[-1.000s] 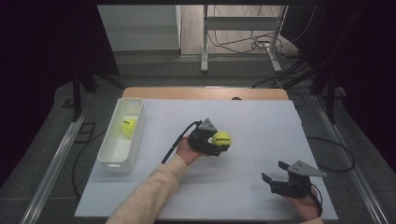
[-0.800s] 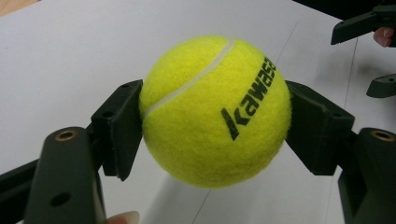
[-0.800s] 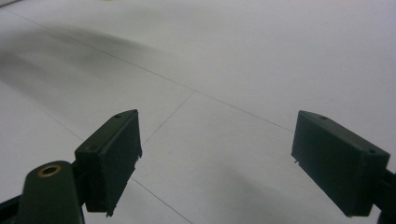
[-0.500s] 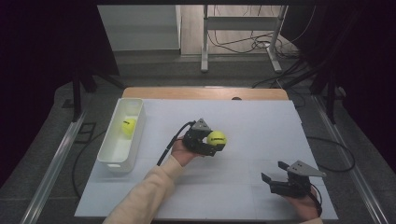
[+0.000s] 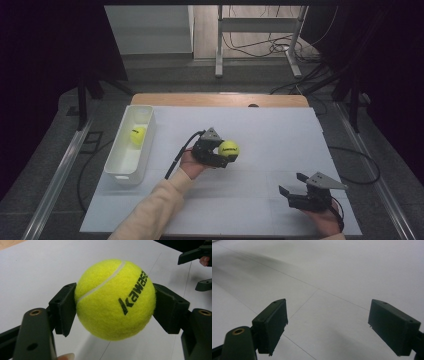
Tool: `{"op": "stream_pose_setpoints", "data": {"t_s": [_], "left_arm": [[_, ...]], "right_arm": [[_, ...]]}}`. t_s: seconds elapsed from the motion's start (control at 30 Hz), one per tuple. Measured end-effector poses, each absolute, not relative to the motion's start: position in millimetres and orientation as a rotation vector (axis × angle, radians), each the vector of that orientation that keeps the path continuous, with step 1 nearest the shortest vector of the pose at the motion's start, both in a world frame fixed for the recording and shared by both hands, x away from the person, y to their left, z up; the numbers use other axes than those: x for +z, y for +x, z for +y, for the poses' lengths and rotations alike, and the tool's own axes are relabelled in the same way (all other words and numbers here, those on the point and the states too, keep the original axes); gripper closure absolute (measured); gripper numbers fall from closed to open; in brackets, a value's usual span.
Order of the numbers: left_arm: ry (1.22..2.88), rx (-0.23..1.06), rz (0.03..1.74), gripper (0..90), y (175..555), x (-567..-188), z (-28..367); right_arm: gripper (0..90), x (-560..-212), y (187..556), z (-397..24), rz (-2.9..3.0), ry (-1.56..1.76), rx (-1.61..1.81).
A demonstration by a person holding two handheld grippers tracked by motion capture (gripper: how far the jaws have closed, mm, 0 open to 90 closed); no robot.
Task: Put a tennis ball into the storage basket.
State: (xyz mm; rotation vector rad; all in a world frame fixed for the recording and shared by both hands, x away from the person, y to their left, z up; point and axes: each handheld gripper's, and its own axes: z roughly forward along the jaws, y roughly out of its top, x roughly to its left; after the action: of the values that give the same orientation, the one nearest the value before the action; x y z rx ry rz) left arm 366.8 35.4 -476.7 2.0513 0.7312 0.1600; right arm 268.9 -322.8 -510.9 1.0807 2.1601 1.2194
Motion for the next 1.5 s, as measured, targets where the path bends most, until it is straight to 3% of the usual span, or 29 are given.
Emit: {"op": "stream_pose_setpoints", "data": {"t_s": [1.5], "left_arm": [[1.978,0.216,0.766,26.8,349,-453,90]], "right_arm": [[16.5,-511,269,-323,2.147,1.093,1.203]]}}
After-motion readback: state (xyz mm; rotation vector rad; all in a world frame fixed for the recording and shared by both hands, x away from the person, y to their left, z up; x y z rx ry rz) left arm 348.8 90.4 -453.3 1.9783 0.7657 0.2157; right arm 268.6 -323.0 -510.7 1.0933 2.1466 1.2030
